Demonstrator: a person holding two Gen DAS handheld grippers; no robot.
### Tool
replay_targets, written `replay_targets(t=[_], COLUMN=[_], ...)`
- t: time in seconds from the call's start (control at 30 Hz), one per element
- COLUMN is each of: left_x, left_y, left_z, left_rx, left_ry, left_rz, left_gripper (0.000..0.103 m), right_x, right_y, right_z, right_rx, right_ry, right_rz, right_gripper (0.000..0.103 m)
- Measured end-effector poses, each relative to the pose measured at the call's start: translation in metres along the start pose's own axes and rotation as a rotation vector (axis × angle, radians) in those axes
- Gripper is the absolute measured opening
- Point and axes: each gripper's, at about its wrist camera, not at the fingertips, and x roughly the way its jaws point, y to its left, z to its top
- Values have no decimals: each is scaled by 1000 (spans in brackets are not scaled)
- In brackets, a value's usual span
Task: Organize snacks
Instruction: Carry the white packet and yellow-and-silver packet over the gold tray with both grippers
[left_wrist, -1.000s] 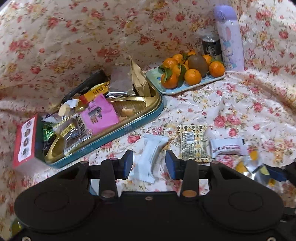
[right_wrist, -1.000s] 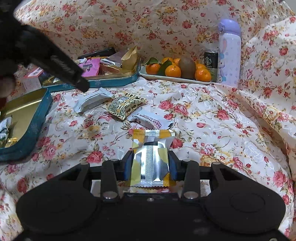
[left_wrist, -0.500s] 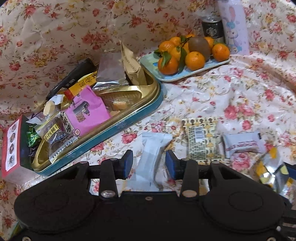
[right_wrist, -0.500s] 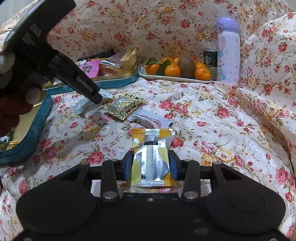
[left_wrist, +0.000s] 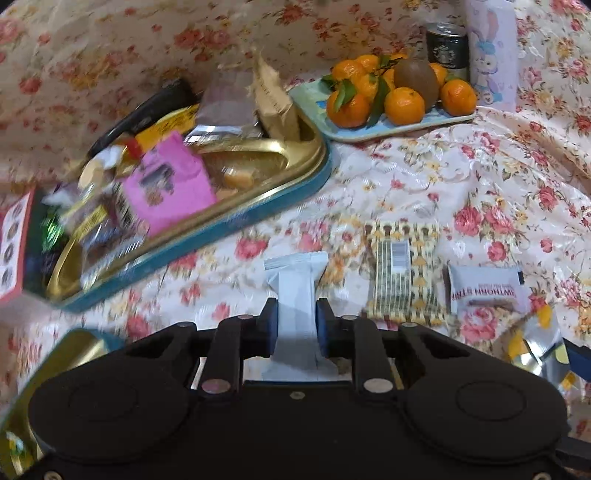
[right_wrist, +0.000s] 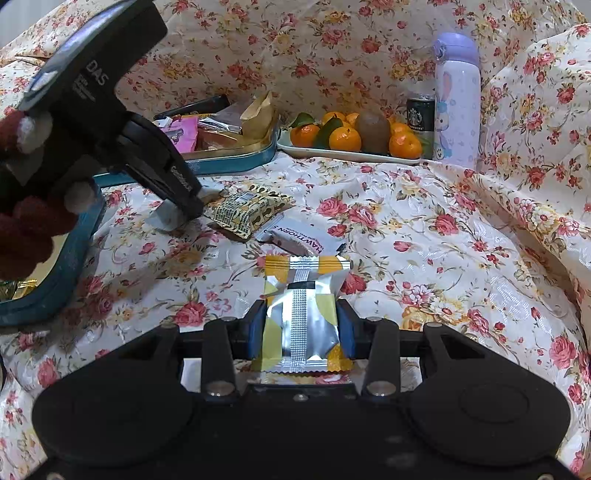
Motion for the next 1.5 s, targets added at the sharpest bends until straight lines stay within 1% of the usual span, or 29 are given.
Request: replay_targets(t=[0.13, 0.27, 0.43, 0.47, 0.57, 0.67, 0.8, 1.0, 1.2, 1.33, 1.4, 1.5], left_x=[-12, -28, -44, -47, -54, -58, -58, -54, -49, -50, -50, -51], left_y=[-3, -9, -17, -18, -18, -18, -15, -15, -4, -11, -14, -14], left_z=[-20, -44, -72, -77, -90, -100, -103, -101, -97, -98, -99, -100], left_rx=[-42, -48, -68, -75, -111, -126, -148, -147, -205, -183, -163, -161], left_ry=[36, 47, 42, 42, 49, 40, 31, 26, 47, 35, 22, 15], left_rz=[15, 31, 48, 48, 15, 18, 9, 1, -43, -16, -7, 0], left_gripper=[30, 30, 30, 30, 30, 31, 32, 32, 32, 31, 28, 28], right_x=[1, 1, 2, 2, -1, -9, -19, -23, -21, -21, -21, -21], right_y=[-1, 0, 3, 3, 6, 11, 14, 17, 14, 16, 17, 17], right_z=[1, 2, 6, 6, 7, 3, -6, -10, -9, -11, -12, -12], right_rx=[9, 12, 7, 7, 5, -4, 11, 11, 23, 21, 21, 21], right_ry=[6, 13, 31, 36, 57, 73, 88, 90, 91, 81, 76, 74], right_rz=[0, -5, -18, -21, -31, -42, -27, -36, -25, -32, -35, -37], right_gripper=[43, 43, 43, 43, 43, 43, 43, 45, 46, 47, 47, 45])
